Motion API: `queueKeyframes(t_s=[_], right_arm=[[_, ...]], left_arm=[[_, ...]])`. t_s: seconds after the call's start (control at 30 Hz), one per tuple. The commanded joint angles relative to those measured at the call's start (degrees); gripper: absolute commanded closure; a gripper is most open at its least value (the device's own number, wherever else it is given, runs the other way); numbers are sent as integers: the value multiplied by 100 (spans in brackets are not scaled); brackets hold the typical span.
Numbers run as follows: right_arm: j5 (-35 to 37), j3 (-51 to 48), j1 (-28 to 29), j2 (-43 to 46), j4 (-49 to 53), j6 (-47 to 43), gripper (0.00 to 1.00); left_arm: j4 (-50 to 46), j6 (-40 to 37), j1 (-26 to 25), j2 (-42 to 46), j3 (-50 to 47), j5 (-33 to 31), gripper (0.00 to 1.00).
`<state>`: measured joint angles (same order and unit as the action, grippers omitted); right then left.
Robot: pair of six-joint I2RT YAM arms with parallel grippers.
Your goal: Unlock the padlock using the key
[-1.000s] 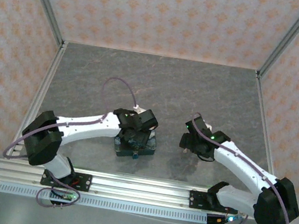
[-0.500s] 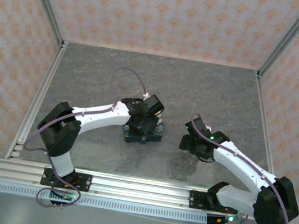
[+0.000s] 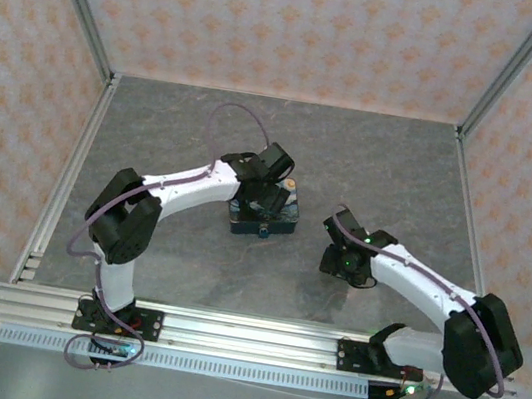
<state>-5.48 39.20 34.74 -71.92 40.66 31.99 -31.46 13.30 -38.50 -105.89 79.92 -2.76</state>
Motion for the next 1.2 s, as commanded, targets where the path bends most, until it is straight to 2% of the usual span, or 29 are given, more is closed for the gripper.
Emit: queueKeyframes(t_s=[0.0,0.3,0.43,1.17], right_arm=[[-30,51,41,-139,-3,-147,51],[-357,126,34,-622,-298,-375,61],[-300,182,33,-717,-382,-414,62],[-260,1,-133,-700,-578,-334,75]], left_arm=[[-255,-133,18,608,60,211,7],[445,440,8,1940,-1019,922,1],[526,566,9,2257,-1367,922,0],[329,582,0,2292,-1378,795,0]])
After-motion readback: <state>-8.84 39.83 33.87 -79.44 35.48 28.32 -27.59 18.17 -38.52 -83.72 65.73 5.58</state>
